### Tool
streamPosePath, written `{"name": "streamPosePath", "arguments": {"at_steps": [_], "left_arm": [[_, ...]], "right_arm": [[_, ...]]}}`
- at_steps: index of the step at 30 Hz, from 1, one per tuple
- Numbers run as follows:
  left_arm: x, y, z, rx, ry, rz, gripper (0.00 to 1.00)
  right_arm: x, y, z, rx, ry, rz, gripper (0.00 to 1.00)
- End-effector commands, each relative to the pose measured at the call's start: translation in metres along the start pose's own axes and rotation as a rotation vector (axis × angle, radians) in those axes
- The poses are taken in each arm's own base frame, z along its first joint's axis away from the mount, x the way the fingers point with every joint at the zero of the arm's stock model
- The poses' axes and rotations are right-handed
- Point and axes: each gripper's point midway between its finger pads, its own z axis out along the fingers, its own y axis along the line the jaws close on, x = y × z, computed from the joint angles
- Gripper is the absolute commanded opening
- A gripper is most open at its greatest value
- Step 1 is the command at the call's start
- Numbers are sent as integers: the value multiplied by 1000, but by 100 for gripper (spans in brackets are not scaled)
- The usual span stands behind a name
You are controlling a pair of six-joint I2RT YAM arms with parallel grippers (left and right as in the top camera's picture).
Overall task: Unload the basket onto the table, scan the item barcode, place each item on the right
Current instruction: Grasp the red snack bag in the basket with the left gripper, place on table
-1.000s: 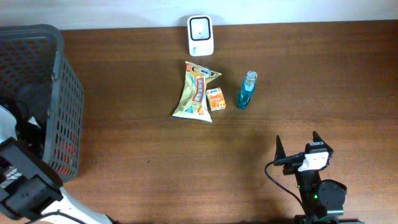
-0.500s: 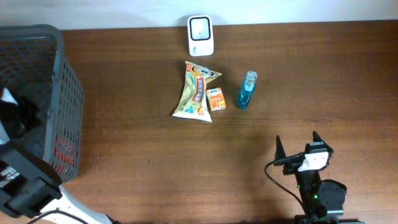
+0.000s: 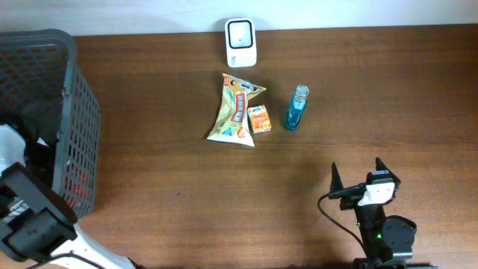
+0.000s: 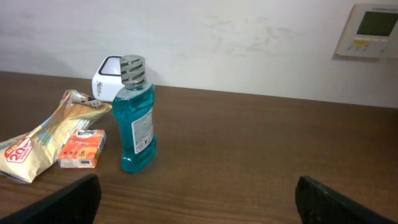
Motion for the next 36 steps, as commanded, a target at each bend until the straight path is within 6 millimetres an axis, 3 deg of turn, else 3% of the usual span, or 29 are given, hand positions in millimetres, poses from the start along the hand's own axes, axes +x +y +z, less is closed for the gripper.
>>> {"name": "streamPosePath", "arguments": {"at_steps": [1,3,7,8,11,14,17,18,21,22,25,27,29,33,36], "left_arm": [[6,5,14,-33,22,-33,59],[5,4,13,-30,18,-33,36],[-3,-3,-8,-13,-2,-29,4],[-7,-6,-20,-8,-17,-27,0],[-22,-18,-61,14,-84,-16,0],[-43,-36,-130,64,-235,8,0],[-51,-60,-219,175,-443,53,0],[-47,-72,-258,244,-534,83,0],[-17,-97,-343,425,-721,145,0],[3,-104,-381,501,-820,188,0],[56,-111,-439,580,-994,278,0],[95,-125,-461,633,-1054,362,0],[129,-145,-461,677,-1032,448,0],[190,-208,-424,713,-863,734,0],[214,-241,-392,656,-782,847,0]], "right_arm": [[3,1,0,0,4,-6,98],[3,1,0,0,4,-7,98],[3,1,0,0,4,-7,98],[3,1,0,0,4,-7,98],[3,1,0,0,4,-6,98],[3,1,0,0,4,-7,98],[3,1,0,0,4,-7,98],[3,1,0,0,4,-6,98],[3,1,0,0,4,-7,98],[3,1,0,0,4,-7,98],[3,1,0,0,5,-7,98],[3,1,0,0,4,-7,98],[3,1,0,0,4,-7,98],[3,1,0,0,4,-7,98],[3,1,0,0,4,-6,98]]}}
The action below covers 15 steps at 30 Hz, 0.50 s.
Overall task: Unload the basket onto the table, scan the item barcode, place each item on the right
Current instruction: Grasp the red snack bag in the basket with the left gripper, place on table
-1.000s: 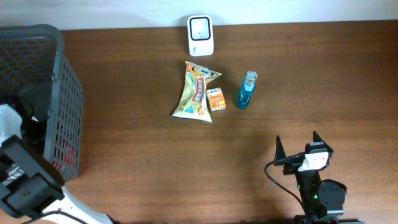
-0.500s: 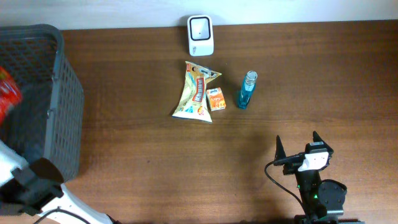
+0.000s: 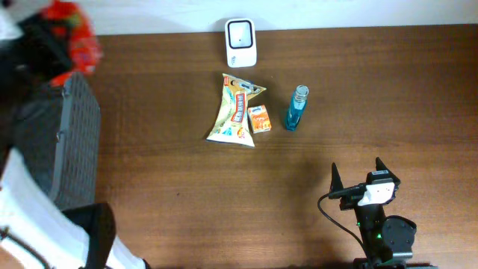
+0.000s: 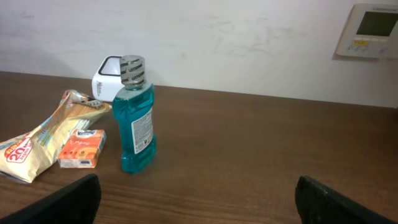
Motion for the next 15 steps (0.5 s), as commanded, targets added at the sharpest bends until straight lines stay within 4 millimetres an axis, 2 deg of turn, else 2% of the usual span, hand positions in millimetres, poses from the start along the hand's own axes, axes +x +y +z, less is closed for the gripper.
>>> {"name": "streamPosePath", "arguments": {"at_steps": [1,3,7,10,15], "left_arm": [[36,-24,45,-9,148,109,0],[68,-30,78,-70,263,157,0],[119,-18,131,-190,451,216,0],[170,-18,171,-215,616,239,0],[270,-14,251,-241,829,308,0]], "right_arm": [[3,1,0,0,4,-7,98],[3,1,0,0,4,-7,98],[3,1,0,0,4,-7,98],[3,1,0,0,4,-7,98],[3,1,0,0,4,-7,98]]}}
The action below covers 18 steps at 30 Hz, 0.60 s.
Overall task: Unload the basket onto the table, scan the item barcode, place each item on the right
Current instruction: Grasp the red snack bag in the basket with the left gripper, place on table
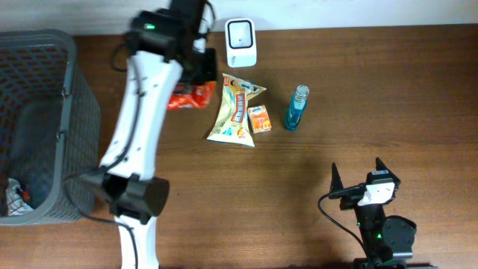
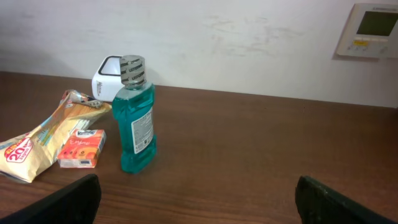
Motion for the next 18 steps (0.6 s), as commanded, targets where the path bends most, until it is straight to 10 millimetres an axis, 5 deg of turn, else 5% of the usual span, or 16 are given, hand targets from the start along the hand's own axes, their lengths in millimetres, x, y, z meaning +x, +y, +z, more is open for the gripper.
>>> {"name": "streamPosePath", "arguments": {"at_steps": [1,6,7,8,9,12,15,18], "left_arm": [[11,-13,65,-32,95,46,0],[9,-13,135,-55,138,51,8],[7,-14,142,-54,133,51,24],[3,-15,145,-49,117,52,75],[-2,-14,145,-51,99,51,99],[-15,-18,133,-35,52,107,99],[-53,-14,64,-7,-94,91,99],[-78,31,-40,-4,-303,1,99]], "right_arm": [[3,1,0,-1,4,-7,98],[3,1,0,-1,4,-7,98],[3,1,0,-1,4,-7,98],[3,1,0,-1,4,-7,98],[3,1,0,-1,4,-7,98],[3,1,0,-1,4,-7,98],[3,1,0,-1,5,-7,98],[3,1,0,-1,4,-7,98]]}}
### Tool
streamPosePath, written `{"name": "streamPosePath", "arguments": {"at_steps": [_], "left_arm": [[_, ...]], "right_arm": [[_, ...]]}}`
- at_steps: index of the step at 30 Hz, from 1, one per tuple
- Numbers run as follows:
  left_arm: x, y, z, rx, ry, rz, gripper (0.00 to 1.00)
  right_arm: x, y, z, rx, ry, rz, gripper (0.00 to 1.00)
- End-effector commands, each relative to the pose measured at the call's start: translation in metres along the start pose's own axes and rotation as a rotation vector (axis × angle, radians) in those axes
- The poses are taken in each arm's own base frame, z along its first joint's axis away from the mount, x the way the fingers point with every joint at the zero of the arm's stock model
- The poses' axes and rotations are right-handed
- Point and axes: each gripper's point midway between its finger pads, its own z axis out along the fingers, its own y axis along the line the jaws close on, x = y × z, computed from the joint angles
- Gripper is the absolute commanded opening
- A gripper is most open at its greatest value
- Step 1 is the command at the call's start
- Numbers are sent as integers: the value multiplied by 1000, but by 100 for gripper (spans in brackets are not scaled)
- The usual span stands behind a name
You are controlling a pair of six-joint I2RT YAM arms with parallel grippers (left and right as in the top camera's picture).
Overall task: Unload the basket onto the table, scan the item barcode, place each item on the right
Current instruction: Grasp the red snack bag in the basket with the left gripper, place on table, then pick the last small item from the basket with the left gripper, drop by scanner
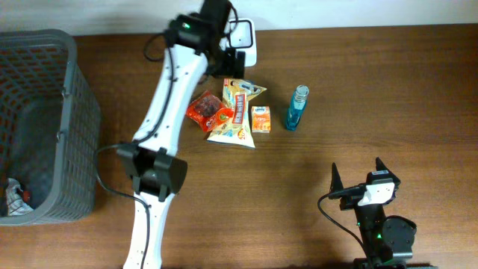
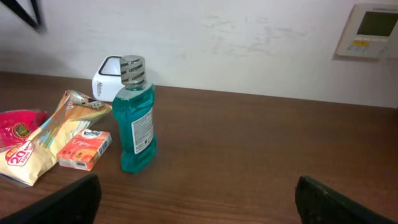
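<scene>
A red snack packet lies flat on the table against the left edge of a yellow snack bag. My left gripper hangs above them at the white scanner, open, holding nothing and covering part of the scanner. My right gripper rests open near the front right, nothing between its fingers.
A small orange box and an upright blue bottle stand right of the yellow bag. A dark mesh basket with some items inside fills the left side. A wall panel hangs behind.
The red packet has left my left gripper and now lies on the table beside the yellow bag. The left gripper has moved right to the scanner. The right arm has not moved.
My left arm was low at the basket, then it held something red up over the basket's far corner. Then it was left of the yellow bag with the red packet. Now the packet lies free on the table; the right gripper stayed open throughout.
</scene>
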Motion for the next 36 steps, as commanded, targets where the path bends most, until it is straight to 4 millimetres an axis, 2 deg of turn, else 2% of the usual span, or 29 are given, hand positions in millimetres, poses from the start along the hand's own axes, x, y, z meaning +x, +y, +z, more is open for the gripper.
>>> {"name": "streamPosePath", "arguments": {"at_steps": [1,2,5,6,7,9,10,12,13,14,15,19,22,25,27,30,32,33,36], "left_arm": [[-39,69,-116,-29,-296,-110,99],[-36,112,-152,-89,-351,-190,99],[-10,208,-214,-222,-432,-399,99],[-3,229,-229,-231,-459,-444,99],[2,241,-238,-238,-475,-470,99],[23,281,-265,-299,-504,-535,99],[36,297,-274,-339,-493,-547,99],[71,329,-279,-418,-415,-647,99],[85,338,-275,-438,-369,-687,99],[116,355,-261,-468,-265,-776,99],[141,368,-241,-482,-155,-837,99],[208,394,-153,-461,170,-936,99],[232,418,-116,-563,224,-942,99],[252,429,-105,-653,270,-958,99],[257,433,-94,-672,274,-954,100],[267,437,-80,-689,288,-952,94],[284,444,-77,-772,334,-934,86],[292,446,-77,-811,359,-924,86],[309,444,-59,-810,396,-925,87]], "right_arm": [[3,1,0,-1,4,-7,98],[3,1,0,-1,4,-6,98],[3,1,0,-1,4,-7,98],[3,1,0,-1,4,-7,98],[3,1,0,-1,4,-6,98],[3,1,0,-1,4,-7,98],[3,1,0,-1,4,-7,98],[3,1,0,-1,4,-6,98],[3,1,0,-1,4,-7,98],[3,1,0,-1,4,-7,98],[3,1,0,-1,4,-6,98],[3,1,0,-1,4,-7,98],[3,1,0,-1,4,-7,98],[3,1,0,-1,4,-7,98],[3,1,0,-1,5,-6,98],[3,1,0,-1,4,-6,98],[3,1,0,-1,4,-7,98],[3,1,0,-1,4,-6,98],[3,1,0,-1,4,-7,98]]}}
